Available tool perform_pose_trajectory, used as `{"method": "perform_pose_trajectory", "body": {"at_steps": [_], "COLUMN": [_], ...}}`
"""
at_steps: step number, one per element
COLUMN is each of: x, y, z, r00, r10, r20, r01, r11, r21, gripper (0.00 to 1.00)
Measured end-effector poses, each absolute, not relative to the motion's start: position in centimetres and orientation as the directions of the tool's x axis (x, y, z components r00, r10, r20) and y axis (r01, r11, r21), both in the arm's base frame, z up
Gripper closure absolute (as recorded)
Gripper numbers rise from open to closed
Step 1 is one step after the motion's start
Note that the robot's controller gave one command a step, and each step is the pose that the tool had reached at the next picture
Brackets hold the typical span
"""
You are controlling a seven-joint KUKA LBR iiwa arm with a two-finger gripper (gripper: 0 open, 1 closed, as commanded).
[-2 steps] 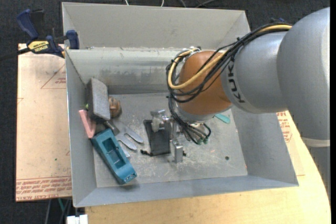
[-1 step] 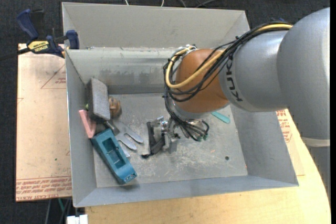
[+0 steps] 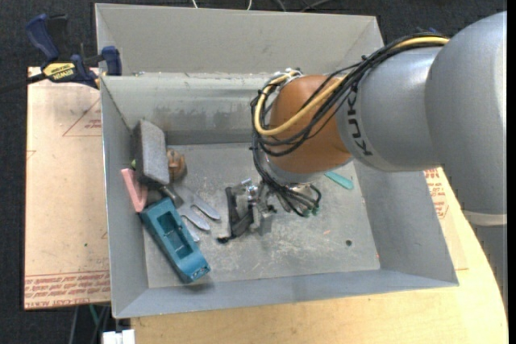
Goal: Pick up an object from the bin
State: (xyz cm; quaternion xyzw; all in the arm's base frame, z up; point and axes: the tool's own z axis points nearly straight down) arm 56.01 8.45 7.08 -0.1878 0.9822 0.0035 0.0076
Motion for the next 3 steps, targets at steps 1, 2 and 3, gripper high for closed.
{"method": "perform_pose_trajectory", "body": {"at_steps": [1, 2, 3], "x": [55.9, 56.2, 54.9], "y": [8.5, 8.6, 9.5], "z": [9.5, 17.4, 24.8], "r00": [-0.925, -0.93, -0.93], "r10": [-0.379, -0.367, -0.367], "r20": [-0.004, -0.015, -0.012], "r01": [-0.379, -0.367, -0.367], "r11": [0.925, 0.93, 0.93], "r21": [0.007, 0.005, 0.006], "gripper": [1.0, 1.0, 1.0]}}
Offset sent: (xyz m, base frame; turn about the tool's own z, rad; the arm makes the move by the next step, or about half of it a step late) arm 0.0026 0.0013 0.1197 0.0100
